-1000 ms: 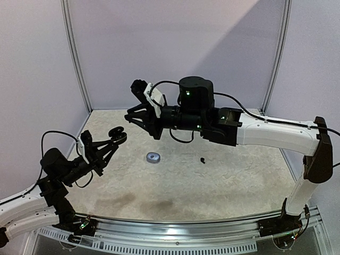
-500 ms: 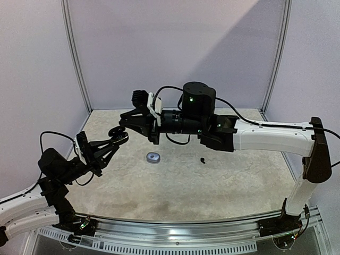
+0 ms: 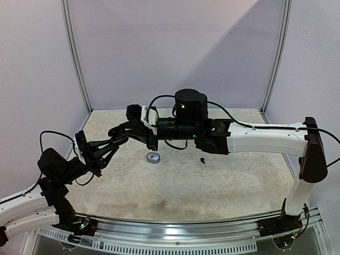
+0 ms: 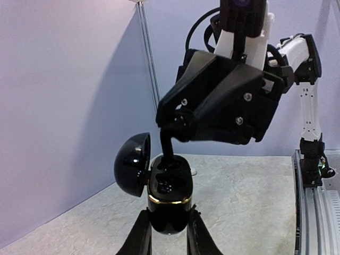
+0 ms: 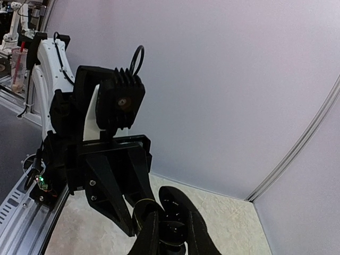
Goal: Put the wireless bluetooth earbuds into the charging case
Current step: Place the right earbud at the center of the board.
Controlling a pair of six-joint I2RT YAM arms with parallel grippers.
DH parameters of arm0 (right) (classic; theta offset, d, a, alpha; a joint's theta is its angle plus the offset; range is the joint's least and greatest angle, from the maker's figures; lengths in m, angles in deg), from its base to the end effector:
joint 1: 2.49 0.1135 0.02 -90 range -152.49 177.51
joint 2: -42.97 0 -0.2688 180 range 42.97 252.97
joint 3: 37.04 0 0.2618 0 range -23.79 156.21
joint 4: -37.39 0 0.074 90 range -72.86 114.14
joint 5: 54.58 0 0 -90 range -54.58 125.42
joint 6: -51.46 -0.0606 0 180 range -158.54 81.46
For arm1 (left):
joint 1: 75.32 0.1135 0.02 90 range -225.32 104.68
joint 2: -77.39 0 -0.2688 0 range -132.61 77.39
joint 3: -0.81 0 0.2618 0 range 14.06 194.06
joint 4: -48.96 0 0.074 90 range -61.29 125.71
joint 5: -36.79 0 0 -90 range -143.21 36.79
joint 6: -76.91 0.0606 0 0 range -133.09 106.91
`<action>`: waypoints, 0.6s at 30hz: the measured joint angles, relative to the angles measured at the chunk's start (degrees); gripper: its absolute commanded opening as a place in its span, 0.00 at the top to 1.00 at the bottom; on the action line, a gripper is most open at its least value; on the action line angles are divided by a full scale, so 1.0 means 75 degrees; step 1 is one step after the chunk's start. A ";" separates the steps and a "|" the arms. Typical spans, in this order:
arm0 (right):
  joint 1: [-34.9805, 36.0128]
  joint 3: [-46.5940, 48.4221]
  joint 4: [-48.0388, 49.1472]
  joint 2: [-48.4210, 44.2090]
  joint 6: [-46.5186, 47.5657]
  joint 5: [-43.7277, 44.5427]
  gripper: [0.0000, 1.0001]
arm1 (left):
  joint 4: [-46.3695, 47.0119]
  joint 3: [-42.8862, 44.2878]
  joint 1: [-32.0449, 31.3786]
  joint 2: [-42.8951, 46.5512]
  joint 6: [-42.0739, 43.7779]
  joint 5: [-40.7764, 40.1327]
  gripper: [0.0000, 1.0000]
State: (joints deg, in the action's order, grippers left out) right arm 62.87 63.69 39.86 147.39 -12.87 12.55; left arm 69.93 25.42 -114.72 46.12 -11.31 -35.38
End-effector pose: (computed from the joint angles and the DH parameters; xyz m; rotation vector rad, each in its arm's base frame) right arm 0.1779 0.4443 0.3542 -1.3855 0.9096 0.8496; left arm 0.1257 -0.1272 0.2552 0.7278 1.1645 -0.7585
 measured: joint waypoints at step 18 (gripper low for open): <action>0.0047 0.0032 -0.0210 0.0119 0.0277 0.0440 1.00 | -0.0093 0.0000 -0.0038 0.0000 0.0015 -0.0099 1.00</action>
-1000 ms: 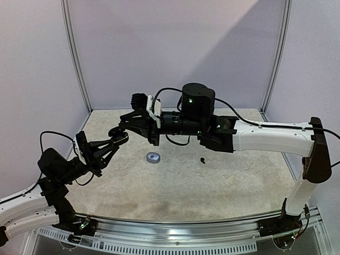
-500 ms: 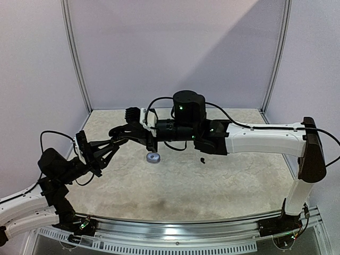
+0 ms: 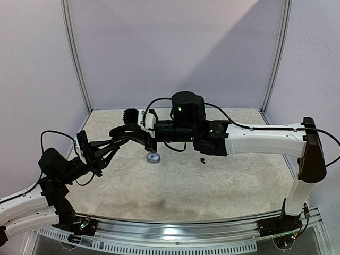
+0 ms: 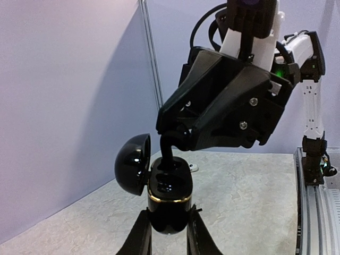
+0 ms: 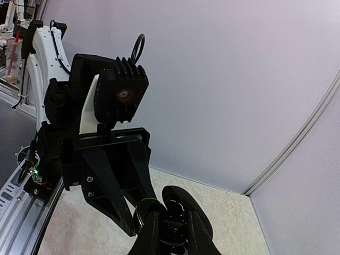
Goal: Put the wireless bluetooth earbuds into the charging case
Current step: Place the right earbud at the center of the board.
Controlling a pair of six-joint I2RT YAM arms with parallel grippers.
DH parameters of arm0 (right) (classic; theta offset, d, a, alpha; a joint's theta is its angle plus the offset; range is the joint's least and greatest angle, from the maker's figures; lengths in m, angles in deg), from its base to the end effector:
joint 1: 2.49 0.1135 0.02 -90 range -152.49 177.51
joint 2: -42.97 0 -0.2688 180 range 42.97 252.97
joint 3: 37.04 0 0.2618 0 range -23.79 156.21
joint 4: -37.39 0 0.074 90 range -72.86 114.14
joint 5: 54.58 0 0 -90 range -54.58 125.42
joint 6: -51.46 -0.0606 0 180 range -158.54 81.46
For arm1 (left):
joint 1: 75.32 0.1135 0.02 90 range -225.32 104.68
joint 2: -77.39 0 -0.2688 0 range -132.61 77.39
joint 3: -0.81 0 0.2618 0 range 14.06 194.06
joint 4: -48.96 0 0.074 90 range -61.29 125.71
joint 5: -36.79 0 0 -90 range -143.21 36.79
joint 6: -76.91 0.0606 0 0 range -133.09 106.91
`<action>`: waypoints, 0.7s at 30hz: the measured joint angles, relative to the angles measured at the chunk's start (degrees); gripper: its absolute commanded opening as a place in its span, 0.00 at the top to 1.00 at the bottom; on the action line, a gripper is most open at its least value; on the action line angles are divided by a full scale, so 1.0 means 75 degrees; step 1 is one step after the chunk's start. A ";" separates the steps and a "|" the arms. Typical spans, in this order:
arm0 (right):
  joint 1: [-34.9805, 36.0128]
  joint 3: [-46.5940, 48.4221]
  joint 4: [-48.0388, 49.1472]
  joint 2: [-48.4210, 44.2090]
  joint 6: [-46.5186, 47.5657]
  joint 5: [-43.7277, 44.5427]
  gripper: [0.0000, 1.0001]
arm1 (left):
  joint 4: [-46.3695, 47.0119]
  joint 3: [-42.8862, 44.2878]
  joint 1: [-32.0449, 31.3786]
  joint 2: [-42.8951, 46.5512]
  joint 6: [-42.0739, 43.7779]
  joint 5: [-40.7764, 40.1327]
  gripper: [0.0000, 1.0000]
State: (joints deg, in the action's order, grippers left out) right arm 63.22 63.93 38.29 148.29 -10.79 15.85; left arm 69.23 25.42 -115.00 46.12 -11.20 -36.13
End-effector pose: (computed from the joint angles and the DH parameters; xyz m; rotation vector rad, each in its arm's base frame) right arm 0.1802 0.4485 0.3450 -1.3970 0.9440 0.7811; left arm 0.1260 -0.1277 0.2537 0.7248 1.1787 -0.7525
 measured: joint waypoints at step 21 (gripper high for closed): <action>0.0000 0.0000 -0.0006 -0.0052 -0.0128 0.0396 1.00 | -0.0006 0.0000 -0.0012 -0.0032 0.0047 -0.0140 1.00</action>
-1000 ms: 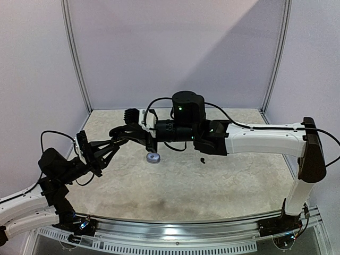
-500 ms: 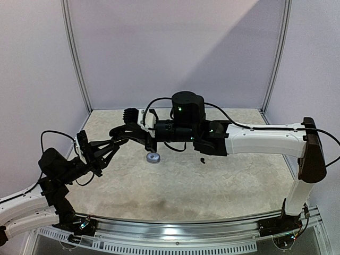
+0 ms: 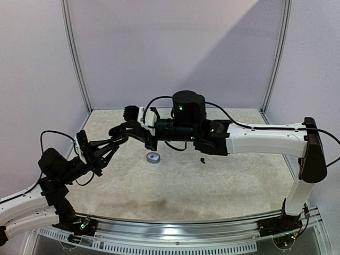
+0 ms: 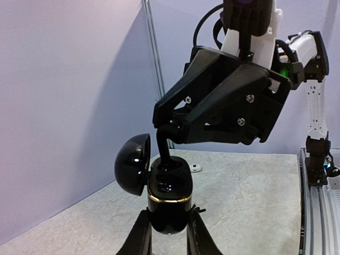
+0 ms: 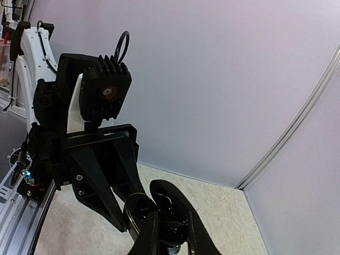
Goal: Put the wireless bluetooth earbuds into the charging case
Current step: Place the right earbud at the center of the board.
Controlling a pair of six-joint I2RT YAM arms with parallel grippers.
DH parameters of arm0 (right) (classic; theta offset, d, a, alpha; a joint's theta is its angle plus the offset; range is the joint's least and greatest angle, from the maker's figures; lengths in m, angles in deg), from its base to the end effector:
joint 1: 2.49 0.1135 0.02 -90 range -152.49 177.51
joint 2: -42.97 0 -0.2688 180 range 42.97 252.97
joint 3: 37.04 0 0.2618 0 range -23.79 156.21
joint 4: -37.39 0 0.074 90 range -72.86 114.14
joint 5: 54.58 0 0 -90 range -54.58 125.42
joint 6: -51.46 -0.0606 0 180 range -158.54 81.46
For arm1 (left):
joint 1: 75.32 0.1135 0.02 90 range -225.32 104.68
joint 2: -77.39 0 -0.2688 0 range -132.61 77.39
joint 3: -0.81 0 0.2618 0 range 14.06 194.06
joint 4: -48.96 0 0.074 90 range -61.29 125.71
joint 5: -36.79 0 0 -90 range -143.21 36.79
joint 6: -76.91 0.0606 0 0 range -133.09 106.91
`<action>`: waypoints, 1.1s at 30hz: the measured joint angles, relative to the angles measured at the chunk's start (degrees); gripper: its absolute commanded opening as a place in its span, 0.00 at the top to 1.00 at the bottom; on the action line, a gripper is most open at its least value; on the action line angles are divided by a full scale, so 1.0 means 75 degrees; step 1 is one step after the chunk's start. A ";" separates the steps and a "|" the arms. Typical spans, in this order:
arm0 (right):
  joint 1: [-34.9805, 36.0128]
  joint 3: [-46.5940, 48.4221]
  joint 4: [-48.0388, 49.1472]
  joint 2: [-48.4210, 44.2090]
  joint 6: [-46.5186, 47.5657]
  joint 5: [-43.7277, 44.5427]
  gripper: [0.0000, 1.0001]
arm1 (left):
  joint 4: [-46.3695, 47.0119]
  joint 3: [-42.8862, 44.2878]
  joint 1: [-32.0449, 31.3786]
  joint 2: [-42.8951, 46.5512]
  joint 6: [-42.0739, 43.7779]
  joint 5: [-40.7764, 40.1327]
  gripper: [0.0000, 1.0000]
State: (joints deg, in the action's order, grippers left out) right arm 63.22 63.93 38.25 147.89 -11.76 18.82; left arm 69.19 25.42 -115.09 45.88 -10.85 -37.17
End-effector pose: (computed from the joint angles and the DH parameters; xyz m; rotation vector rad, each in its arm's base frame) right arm 0.1826 0.4467 0.3481 -1.3582 0.9826 0.7527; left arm 0.1272 -0.1276 0.2530 0.7159 1.1864 -0.7369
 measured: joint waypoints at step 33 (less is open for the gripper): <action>0.0003 0.0000 -0.0058 0.0064 0.0108 0.0221 0.80 | 0.0000 0.0000 -0.0050 -0.0003 0.0163 -0.0201 1.00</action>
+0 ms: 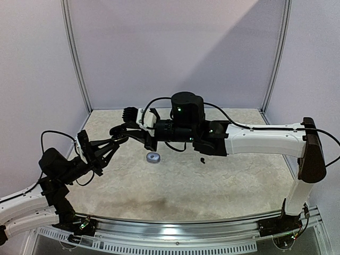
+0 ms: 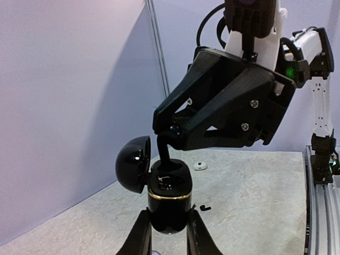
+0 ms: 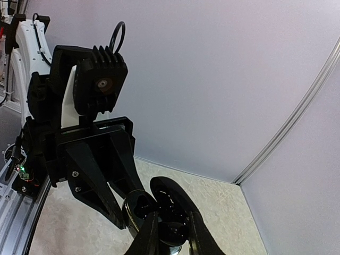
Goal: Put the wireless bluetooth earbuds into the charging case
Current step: Place the right earbud at the center of the board.
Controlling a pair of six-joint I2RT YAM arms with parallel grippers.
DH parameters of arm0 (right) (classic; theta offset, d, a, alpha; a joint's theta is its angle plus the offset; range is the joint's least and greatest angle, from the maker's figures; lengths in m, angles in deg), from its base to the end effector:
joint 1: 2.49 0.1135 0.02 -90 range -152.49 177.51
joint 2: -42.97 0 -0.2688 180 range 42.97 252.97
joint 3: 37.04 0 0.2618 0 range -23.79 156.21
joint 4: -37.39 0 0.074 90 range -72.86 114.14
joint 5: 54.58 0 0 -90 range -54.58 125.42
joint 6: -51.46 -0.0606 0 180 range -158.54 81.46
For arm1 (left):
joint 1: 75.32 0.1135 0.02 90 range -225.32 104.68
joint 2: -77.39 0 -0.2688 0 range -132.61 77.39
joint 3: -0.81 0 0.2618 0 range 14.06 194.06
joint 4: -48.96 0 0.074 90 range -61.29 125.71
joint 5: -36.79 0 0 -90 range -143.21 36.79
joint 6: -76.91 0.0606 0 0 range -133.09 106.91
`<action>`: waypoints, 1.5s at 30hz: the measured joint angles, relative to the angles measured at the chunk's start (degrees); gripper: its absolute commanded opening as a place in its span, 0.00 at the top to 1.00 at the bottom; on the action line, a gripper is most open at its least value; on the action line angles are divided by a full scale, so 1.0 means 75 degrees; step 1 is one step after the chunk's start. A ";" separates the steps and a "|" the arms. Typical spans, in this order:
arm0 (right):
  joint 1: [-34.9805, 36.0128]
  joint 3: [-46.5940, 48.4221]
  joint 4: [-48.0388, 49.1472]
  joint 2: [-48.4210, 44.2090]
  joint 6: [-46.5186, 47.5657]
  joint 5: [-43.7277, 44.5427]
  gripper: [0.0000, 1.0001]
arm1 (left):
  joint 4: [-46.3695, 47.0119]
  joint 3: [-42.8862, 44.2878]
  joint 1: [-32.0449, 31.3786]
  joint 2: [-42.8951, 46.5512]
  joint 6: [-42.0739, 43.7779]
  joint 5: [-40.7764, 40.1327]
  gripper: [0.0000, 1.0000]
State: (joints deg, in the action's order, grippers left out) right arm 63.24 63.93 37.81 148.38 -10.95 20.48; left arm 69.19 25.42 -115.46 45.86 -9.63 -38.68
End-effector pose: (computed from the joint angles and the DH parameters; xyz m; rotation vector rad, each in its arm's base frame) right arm 0.1850 0.4483 0.3431 -1.3595 1.0012 0.7181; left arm 0.1277 -0.1276 0.2531 0.7104 1.1845 -0.7074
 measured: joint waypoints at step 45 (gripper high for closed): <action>-0.1888 0.3171 -0.5925 0.0283 -0.3048 0.2439 1.00 | -0.0219 0.0003 -0.0047 -0.0093 -0.0017 -0.0017 1.00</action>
State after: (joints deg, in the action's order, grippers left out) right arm 49.08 87.71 -6.63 150.50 -33.81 38.78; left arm 67.55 25.44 -115.81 45.16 -9.76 -38.81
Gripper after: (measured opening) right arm 0.165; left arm 0.174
